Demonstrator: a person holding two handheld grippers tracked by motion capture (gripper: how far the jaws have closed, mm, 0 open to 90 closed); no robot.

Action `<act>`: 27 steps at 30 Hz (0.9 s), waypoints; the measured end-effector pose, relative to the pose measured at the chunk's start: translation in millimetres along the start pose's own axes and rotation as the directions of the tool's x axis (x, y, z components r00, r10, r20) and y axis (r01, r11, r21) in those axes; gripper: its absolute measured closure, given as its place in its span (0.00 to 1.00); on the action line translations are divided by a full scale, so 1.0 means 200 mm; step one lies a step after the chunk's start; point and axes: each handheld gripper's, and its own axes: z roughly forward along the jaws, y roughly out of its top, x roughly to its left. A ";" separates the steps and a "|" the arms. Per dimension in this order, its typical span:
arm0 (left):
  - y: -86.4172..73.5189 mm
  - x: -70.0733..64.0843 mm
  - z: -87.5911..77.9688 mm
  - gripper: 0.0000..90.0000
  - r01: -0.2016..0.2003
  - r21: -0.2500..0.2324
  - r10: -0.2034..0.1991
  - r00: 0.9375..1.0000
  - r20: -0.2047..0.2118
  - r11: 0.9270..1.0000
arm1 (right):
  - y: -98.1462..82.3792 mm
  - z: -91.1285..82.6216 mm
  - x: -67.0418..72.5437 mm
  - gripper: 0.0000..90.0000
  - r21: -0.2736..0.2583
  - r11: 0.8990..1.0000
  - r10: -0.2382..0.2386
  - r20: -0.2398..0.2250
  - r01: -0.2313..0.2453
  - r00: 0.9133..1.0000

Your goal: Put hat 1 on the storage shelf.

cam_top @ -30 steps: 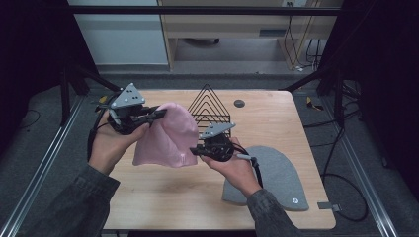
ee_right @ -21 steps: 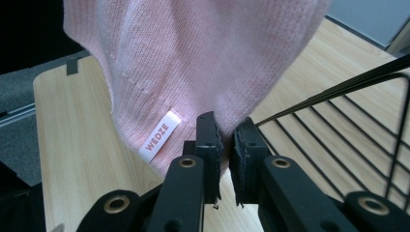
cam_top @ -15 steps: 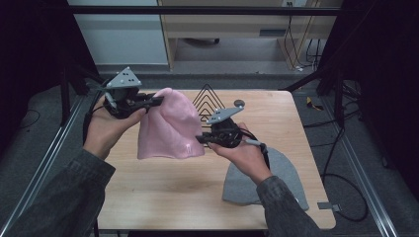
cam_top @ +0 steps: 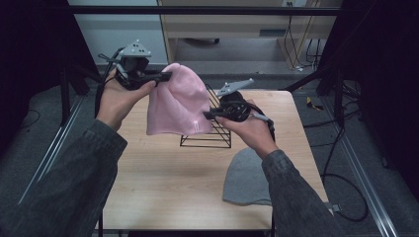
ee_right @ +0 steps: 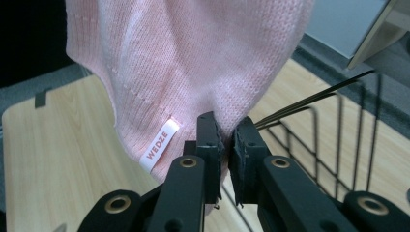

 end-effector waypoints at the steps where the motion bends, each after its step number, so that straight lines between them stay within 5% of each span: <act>1: 0.02 0.01 0.01 0.92 0.002 -0.002 -0.002 1.000 0.000 1.000 | 0.01 0.00 -0.02 0.93 -0.006 1.000 0.002 0.001 -0.002 1.000; 13: 0.20 0.12 0.20 0.92 0.012 -0.033 -0.012 1.000 -0.002 0.999 | 0.13 -0.02 -0.26 0.93 -0.046 0.998 0.053 0.046 -0.050 0.998; 27: 0.18 0.14 0.40 0.91 0.028 -0.046 -0.028 1.000 0.010 0.999 | 0.06 -0.04 -0.41 0.93 -0.037 0.996 0.086 0.136 -0.082 0.987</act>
